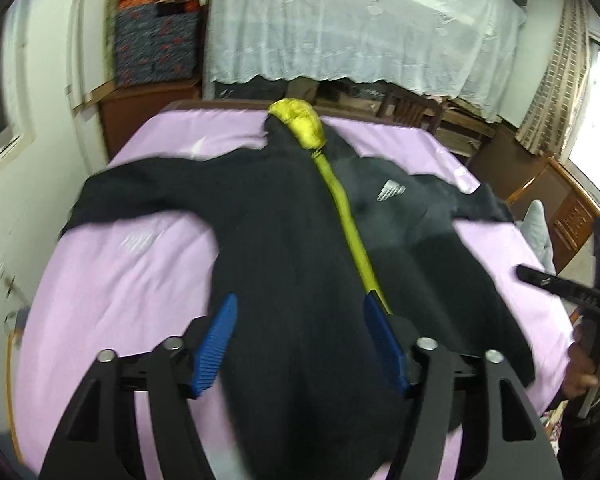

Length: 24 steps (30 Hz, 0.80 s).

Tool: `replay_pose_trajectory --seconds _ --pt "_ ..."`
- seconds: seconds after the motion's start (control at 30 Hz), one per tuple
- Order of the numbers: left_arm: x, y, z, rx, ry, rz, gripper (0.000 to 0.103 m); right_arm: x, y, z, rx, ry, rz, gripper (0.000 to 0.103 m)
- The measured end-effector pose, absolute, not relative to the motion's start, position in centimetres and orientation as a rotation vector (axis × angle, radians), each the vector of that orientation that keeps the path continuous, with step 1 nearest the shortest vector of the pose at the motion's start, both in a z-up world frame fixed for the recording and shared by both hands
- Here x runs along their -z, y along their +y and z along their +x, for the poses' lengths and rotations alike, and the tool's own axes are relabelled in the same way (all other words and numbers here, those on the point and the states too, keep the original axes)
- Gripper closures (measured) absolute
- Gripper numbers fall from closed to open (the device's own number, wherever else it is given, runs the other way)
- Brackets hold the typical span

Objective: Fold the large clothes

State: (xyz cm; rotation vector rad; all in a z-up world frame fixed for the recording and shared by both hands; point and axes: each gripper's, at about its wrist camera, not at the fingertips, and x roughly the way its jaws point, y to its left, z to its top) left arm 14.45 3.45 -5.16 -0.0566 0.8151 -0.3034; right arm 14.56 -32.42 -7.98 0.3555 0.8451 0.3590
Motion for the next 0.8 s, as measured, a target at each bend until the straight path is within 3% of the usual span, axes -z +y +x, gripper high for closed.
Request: replay_pose_trajectory --seconds 0.2,0.4,0.6,0.67,0.73,0.8 --pt "7.3 -1.8 23.1 0.324 0.916 -0.050 0.033 9.3 -27.6 25.0 -0.423 0.934 0.397 0.064" --pt "13.4 -2.2 29.6 0.219 1.077 -0.027 0.033 13.6 -27.5 32.3 -0.403 1.026 0.473 0.066" --pt "14.1 -1.4 30.2 0.185 1.065 0.020 0.027 15.8 -32.8 34.1 -0.434 1.020 0.654 0.072" --pt "13.5 -1.2 30.6 0.195 1.084 -0.011 0.027 15.2 -36.3 33.8 -0.345 0.965 0.703 0.070" --pt "12.3 -1.3 31.4 0.210 1.075 -0.046 0.027 14.6 -39.7 33.1 -0.255 0.911 0.751 0.055" --pt "11.2 -1.9 32.2 0.211 1.047 -0.045 0.024 14.1 -43.7 31.7 -0.130 0.842 0.805 0.050"
